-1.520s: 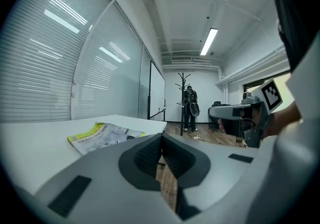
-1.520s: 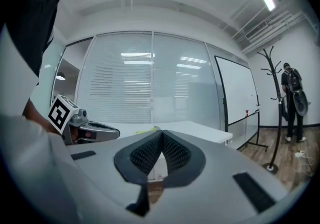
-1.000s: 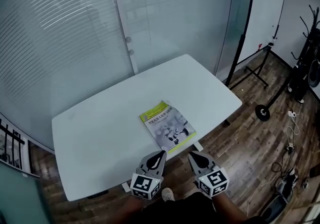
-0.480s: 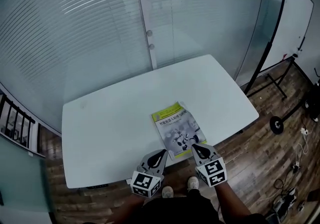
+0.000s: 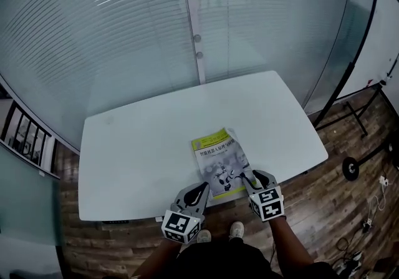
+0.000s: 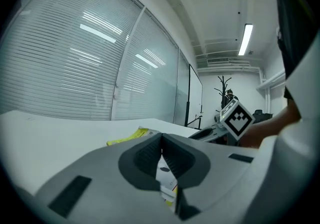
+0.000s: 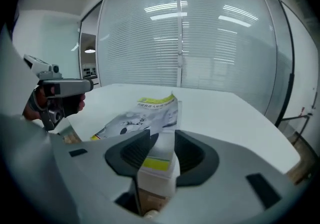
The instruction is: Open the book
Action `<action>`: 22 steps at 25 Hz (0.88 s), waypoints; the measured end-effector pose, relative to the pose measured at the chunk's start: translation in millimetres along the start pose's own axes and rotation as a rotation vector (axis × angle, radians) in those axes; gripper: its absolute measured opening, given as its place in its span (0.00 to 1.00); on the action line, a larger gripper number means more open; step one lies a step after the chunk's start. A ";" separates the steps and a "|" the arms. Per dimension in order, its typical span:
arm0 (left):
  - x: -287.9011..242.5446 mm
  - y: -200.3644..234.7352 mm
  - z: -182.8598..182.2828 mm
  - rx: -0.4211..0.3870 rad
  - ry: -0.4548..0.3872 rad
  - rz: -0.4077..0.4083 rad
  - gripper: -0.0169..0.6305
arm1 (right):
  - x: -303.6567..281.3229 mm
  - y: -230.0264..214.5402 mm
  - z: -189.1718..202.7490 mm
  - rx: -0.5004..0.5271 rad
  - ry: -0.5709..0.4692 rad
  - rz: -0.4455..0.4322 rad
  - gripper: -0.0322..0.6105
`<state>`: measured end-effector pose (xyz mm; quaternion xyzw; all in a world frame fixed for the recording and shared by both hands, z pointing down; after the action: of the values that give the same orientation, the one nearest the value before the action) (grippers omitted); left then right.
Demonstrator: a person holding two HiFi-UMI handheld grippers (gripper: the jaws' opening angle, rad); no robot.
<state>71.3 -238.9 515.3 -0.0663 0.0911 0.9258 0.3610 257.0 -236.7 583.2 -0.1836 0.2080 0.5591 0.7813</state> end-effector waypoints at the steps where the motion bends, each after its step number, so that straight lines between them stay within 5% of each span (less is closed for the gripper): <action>1: 0.4 0.5 2.4 -0.002 0.008 -0.009 0.04 | -3.9 -1.9 1.9 -0.014 0.007 -0.012 0.30; 11: 2.0 0.1 13.8 -0.003 0.044 -0.078 0.04 | -34.2 -29.5 17.6 -0.278 0.197 -0.086 0.31; 22: 2.1 0.5 18.1 0.027 0.042 -0.183 0.04 | -50.0 -28.3 19.0 -0.342 0.262 -0.228 0.26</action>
<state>68.4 -234.0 532.6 -0.0887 0.1046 0.8860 0.4430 271.7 -275.4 627.4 -0.4065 0.1879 0.4657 0.7633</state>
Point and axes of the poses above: the fingertips, and each gripper's own axes: x backward along the fingers, y to its left, z out of its underside, the point moved 3 cm from there along x, backward along the fingers, and after that the axes turned 4 degrees about -z, right-handed, at the moved point
